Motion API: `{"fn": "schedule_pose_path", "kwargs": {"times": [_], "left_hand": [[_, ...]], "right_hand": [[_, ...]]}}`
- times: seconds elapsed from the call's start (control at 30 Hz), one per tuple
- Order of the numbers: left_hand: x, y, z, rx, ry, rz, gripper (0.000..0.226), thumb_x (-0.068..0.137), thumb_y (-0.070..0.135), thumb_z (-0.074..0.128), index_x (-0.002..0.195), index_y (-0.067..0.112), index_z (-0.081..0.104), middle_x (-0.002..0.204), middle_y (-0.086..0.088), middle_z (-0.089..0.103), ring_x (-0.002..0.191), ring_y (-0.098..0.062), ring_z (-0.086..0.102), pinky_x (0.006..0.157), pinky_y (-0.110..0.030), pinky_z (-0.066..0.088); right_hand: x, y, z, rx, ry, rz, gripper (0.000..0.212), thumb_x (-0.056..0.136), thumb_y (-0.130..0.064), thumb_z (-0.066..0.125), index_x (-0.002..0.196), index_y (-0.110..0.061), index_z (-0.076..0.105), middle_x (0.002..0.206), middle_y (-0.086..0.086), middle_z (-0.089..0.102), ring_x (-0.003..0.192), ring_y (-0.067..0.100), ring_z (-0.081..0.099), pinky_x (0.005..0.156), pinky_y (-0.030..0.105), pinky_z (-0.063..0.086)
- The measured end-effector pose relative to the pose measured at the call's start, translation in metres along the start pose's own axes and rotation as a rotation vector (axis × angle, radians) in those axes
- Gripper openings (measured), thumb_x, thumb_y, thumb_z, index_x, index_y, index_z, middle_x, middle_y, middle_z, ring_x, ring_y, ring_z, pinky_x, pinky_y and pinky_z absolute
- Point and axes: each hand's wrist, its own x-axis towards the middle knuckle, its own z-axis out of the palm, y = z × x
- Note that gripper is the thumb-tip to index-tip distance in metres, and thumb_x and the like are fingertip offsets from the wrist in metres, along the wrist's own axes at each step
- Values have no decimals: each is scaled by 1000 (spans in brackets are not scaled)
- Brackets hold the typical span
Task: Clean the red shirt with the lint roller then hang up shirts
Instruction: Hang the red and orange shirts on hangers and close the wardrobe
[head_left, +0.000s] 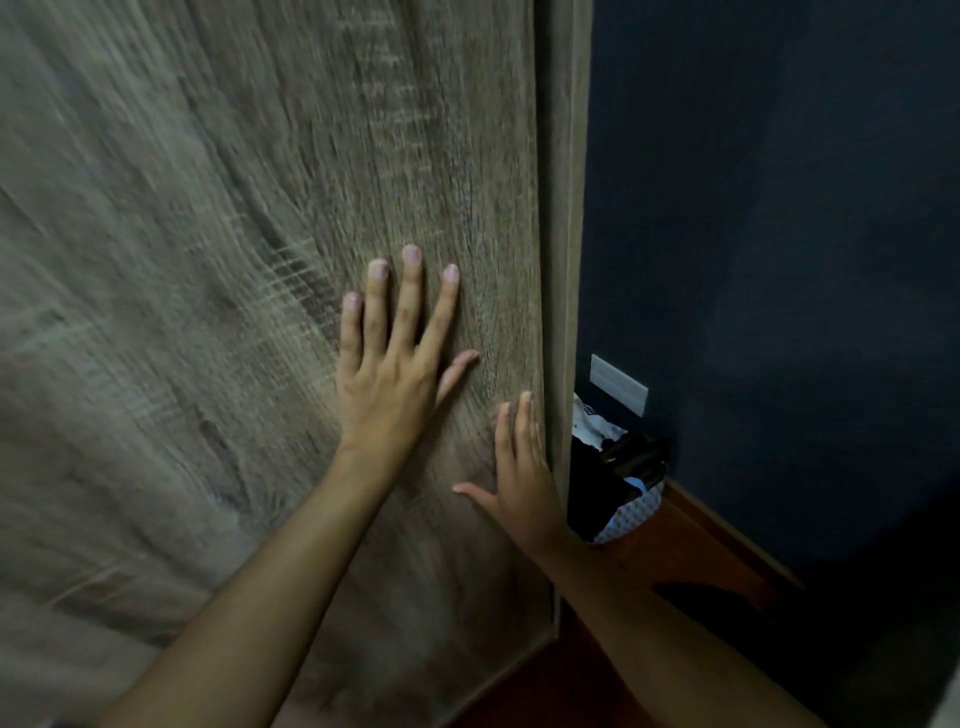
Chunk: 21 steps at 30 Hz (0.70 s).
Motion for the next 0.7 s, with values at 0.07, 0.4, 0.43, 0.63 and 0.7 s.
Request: {"fn": "schedule_pose_path", "kwargs": {"times": [0.07,0.4,0.43,0.63,0.7], "left_hand": [[4,5,1,4,-13,4,71,94,66,32,151,25,26,155,-10,17,141,-32,19,116,-43,4],[6,10,5,44,-3,-7,75,92,70,32,151,25,27,154,-10,21,140,-33,22,116,-44,5],[6,11,5,51,-3,-7,75,91,71,32,150,25,28,153,-10,23,139,-33,23,116,-44,5],[6,9,-1,82,-61,-7,75,91,72,30,150,26,29,153,-11,34,140,-33,24,116,-44,4],[7,8,-6,70,-100,-11,75,92,71,30,151,26,28,154,-11,32,141,-32,24,116,-44,4]], "right_hand": [[2,5,-3,6,10,-2,120,75,-77,51,151,-9,-12,158,23,-1,148,36,4,115,50,29],[3,10,-5,-11,-3,-12,122,73,-79,52,152,-9,-11,158,22,1,147,34,6,113,49,33],[3,11,-4,-9,-3,-15,122,74,-79,51,152,-9,-11,158,22,-1,147,34,6,112,50,35],[-1,11,-7,-20,2,-25,120,75,-78,50,151,-8,-11,158,19,-7,147,37,11,112,50,33],[-1,8,-10,-34,-5,-30,120,75,-77,50,151,-7,-12,157,18,-8,146,37,12,114,52,30]]}}
